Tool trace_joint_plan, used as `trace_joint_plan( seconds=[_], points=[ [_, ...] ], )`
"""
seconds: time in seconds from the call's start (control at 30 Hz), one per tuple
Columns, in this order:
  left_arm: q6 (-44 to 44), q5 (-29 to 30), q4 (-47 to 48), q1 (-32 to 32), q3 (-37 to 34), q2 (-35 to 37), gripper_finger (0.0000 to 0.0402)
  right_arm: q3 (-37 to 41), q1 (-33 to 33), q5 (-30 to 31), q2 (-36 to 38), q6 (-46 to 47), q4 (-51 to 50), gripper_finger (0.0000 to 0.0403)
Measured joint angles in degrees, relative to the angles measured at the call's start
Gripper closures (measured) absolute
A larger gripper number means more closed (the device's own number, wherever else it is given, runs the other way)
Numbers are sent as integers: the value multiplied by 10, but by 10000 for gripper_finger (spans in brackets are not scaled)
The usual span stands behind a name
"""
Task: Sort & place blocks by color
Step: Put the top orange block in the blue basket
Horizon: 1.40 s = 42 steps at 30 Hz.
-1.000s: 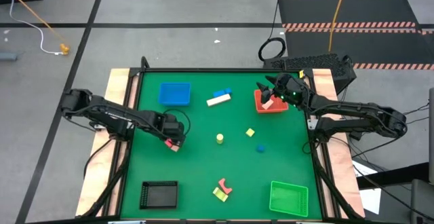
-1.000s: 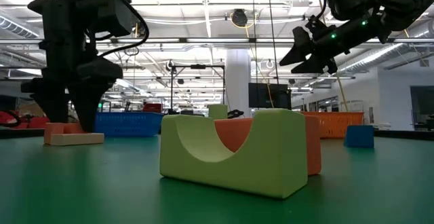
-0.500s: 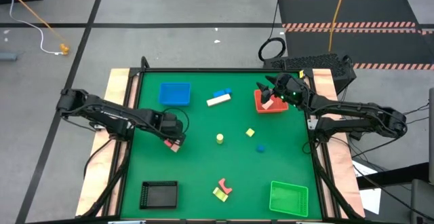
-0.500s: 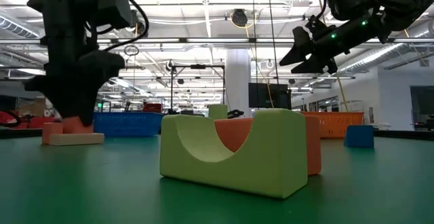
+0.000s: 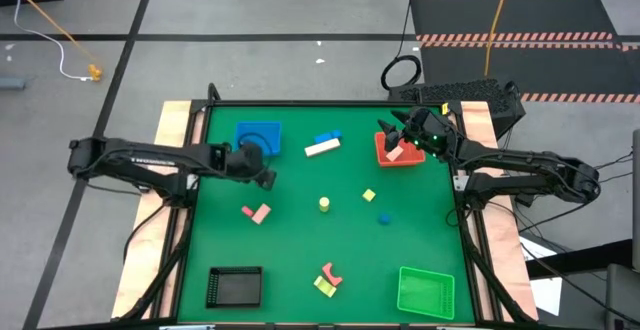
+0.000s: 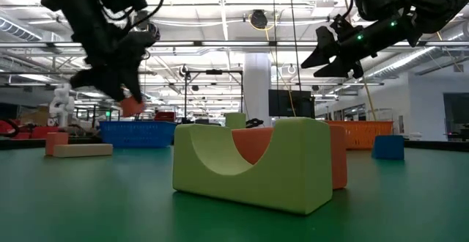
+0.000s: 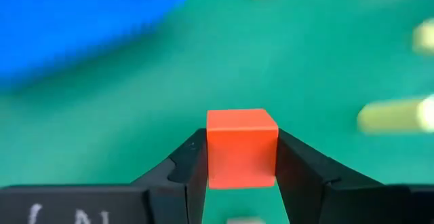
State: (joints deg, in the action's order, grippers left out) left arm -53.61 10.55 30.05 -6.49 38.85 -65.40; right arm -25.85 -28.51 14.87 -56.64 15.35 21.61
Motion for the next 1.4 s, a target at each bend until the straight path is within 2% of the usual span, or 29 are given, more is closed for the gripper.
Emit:
trace_joint_plan(
  seconds=[0.17,0.3,0.43,0.57,0.8,1.0,1.17,1.4],
  points=[
    [101,24,-83,-54,1,23,247,0,0,0,0,0,0,131],
    [162,52,-114,-102,1,25,257,0,0,0,0,0,0,131],
    [190,91,-117,-149,1,24,259,0,0,0,0,0,0,131],
    [195,98,-116,-181,1,24,251,0,0,0,0,0,0,131],
    [211,125,-100,-204,1,-6,253,0,0,0,0,0,0,131],
    [200,125,-97,-209,0,-51,253,0,0,0,0,0,0,131],
    [200,125,-105,-209,0,-56,252,0,0,0,0,0,0,131],
    [226,72,-104,-208,0,-56,221,0,0,0,0,0,0,131]
  ],
)
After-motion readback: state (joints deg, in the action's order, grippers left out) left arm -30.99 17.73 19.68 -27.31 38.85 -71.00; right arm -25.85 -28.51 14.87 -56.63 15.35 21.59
